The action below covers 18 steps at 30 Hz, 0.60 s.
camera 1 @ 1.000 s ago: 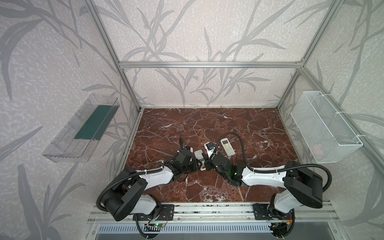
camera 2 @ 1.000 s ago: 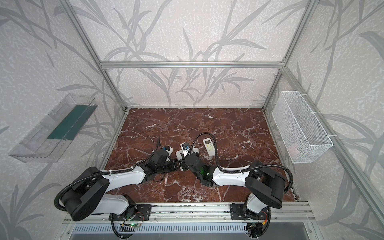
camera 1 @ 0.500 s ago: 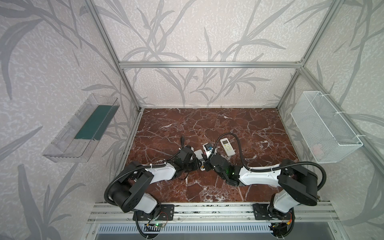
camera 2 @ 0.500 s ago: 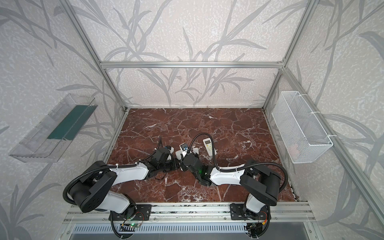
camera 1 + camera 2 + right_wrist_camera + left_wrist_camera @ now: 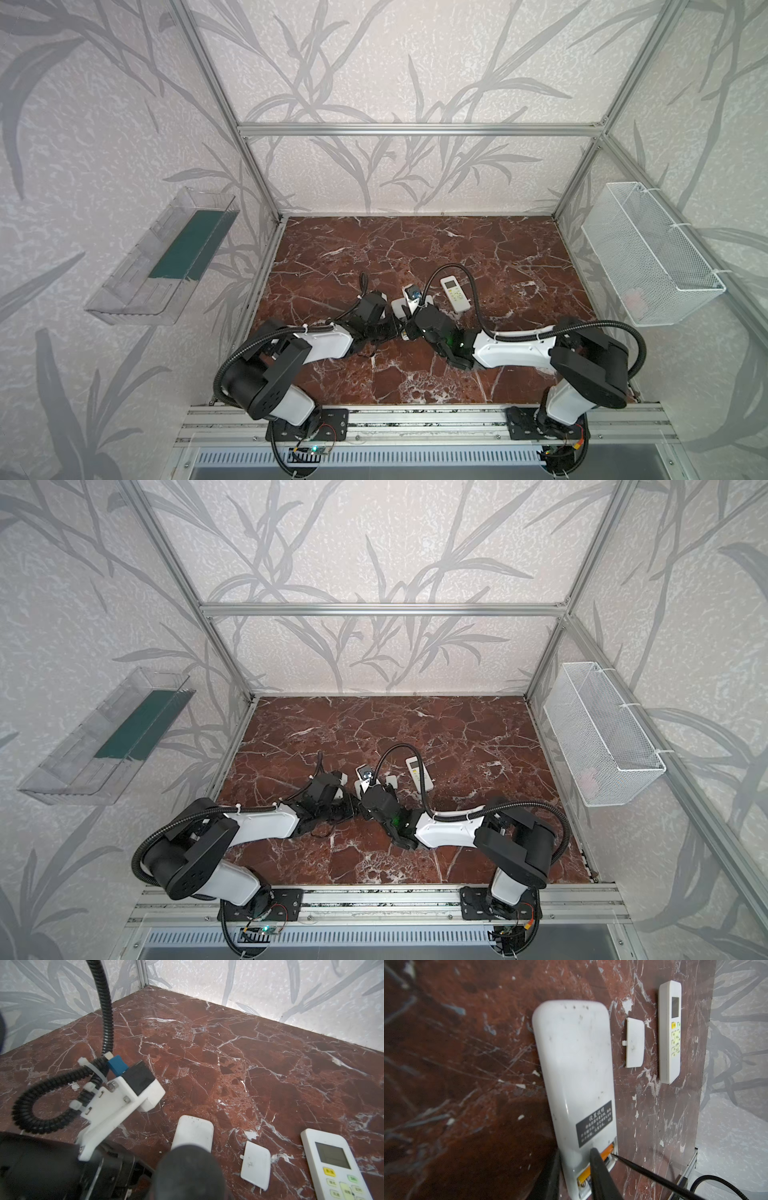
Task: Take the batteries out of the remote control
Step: 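Grasp the remote's battery end with the left gripper while the right brings the screwdriver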
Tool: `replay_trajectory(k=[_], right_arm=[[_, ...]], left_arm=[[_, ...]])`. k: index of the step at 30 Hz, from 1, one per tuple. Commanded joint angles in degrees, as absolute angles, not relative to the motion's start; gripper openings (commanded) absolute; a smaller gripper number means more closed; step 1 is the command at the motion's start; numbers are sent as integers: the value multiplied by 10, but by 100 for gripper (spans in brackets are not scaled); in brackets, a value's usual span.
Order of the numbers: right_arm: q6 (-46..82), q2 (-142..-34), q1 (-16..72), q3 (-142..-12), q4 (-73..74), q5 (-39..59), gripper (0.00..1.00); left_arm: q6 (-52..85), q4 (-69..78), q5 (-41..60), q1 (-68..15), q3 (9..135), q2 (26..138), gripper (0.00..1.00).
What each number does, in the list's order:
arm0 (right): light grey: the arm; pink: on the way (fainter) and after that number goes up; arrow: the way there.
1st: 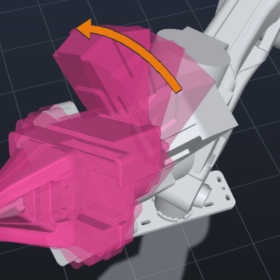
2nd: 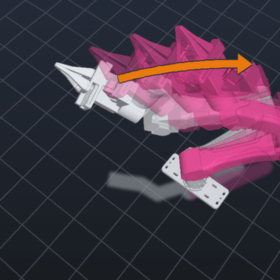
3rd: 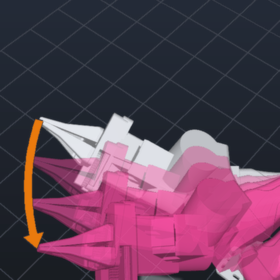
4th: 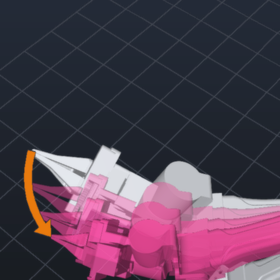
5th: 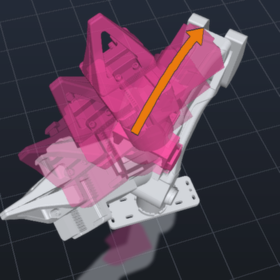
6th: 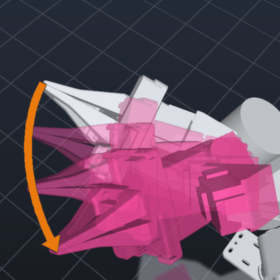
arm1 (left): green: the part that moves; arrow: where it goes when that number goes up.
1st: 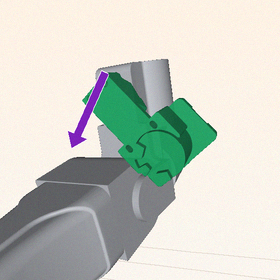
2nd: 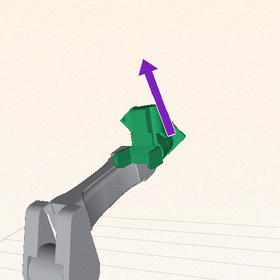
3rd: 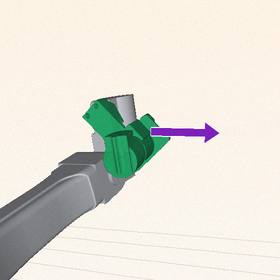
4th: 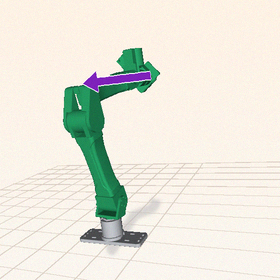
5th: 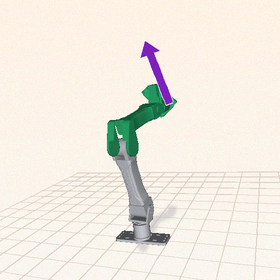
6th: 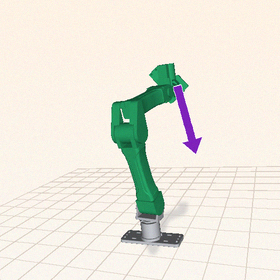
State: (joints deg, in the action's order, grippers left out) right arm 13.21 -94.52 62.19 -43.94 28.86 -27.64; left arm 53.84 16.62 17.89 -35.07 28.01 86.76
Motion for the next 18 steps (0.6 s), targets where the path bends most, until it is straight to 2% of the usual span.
replay_trajectory(k=[1, 8, 18], right_arm=[[127, -932, 628, -443, 304, -311, 0], [127, -958, 633, -442, 327, -328, 0], [134, -943, 640, -439, 286, -350, 0]], left_arm=[[548, 132, 173, -353, 276, 894, 25], [554, 143, 179, -353, 277, 909, 23], [555, 139, 177, -354, 275, 911, 21]])
